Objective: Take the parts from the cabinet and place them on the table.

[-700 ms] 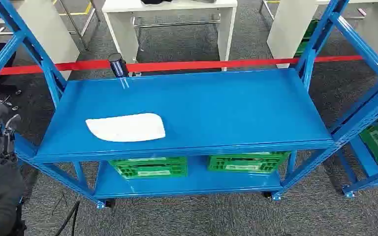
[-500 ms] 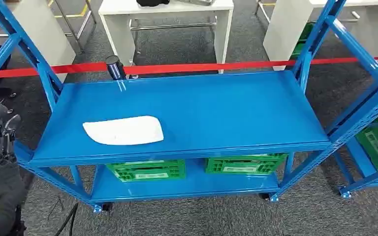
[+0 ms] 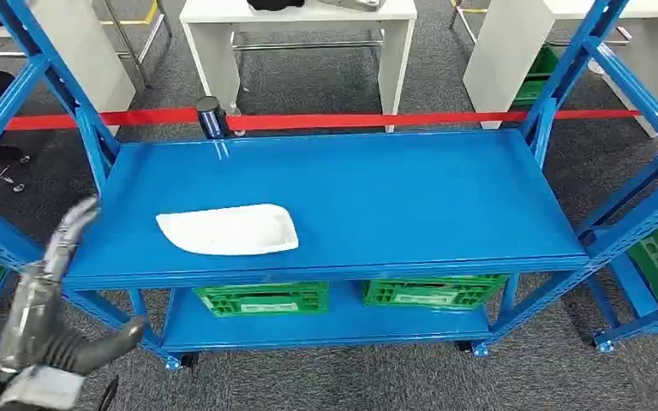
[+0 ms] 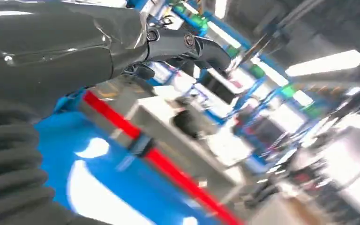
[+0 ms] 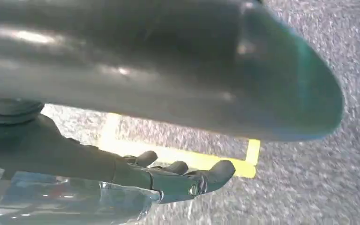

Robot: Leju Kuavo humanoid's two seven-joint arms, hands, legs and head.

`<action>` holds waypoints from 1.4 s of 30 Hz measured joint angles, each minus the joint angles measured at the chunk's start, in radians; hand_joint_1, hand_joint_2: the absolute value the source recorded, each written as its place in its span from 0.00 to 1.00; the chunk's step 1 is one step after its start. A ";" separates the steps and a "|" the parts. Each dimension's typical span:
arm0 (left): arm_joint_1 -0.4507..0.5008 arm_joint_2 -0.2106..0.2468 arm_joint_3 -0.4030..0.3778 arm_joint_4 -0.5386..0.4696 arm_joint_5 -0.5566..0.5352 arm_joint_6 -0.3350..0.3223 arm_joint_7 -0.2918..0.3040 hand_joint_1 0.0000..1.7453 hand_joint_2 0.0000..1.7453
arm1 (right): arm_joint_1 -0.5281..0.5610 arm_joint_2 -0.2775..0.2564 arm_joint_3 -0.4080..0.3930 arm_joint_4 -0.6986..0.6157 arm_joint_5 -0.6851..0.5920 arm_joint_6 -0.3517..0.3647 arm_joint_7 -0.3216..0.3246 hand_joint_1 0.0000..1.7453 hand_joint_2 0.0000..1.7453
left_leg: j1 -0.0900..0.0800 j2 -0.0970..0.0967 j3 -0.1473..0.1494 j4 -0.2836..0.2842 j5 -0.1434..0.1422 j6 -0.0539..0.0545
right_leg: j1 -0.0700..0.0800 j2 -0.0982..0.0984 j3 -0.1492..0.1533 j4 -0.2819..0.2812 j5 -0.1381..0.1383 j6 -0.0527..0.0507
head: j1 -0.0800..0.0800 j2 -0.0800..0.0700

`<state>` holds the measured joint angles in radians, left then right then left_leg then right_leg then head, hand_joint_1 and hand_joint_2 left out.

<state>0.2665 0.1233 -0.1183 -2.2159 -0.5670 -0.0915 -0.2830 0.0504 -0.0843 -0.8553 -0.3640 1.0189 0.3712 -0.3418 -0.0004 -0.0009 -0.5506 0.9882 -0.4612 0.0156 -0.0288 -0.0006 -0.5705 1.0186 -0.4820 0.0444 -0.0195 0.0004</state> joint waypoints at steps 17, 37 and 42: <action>-0.048 0.202 -0.014 0.246 -0.234 -0.032 0.125 0.00 1.00 | 0.021 0.037 -0.051 -0.101 0.076 0.041 -0.005 0.00 0.00 | -0.010 0.002 -0.015 0.018 -0.010 0.011 | 0.016 0.012 0.006 -0.008 0.007 -0.044 | -0.003 0.000; -0.368 0.257 -0.182 0.656 -0.384 0.004 0.111 0.00 1.00 | -0.024 0.006 -0.063 -0.025 0.137 0.008 -0.035 0.00 0.00 | -0.002 0.004 -0.034 0.056 -0.035 -0.021 | 0.003 0.007 0.002 -0.019 0.025 -0.045 | -0.005 0.000; -0.399 0.244 -0.214 0.725 -0.388 0.003 0.111 0.00 1.00 | -0.030 0.003 -0.063 -0.002 0.140 -0.001 -0.035 0.00 0.00 | 0.014 0.004 -0.162 0.308 -0.108 -0.035 | 0.004 0.008 0.001 -0.018 0.024 -0.049 | -0.005 0.000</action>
<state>-0.1320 0.3670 -0.3327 -1.4911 -0.9548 -0.0881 -0.1717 0.0206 -0.0813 -0.9186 -0.3658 1.1589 0.3700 -0.3769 0.0132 0.0033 -0.7130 1.2962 -0.5695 -0.0197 -0.0247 0.0075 -0.5692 1.0003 -0.4581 -0.0045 -0.0244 0.0004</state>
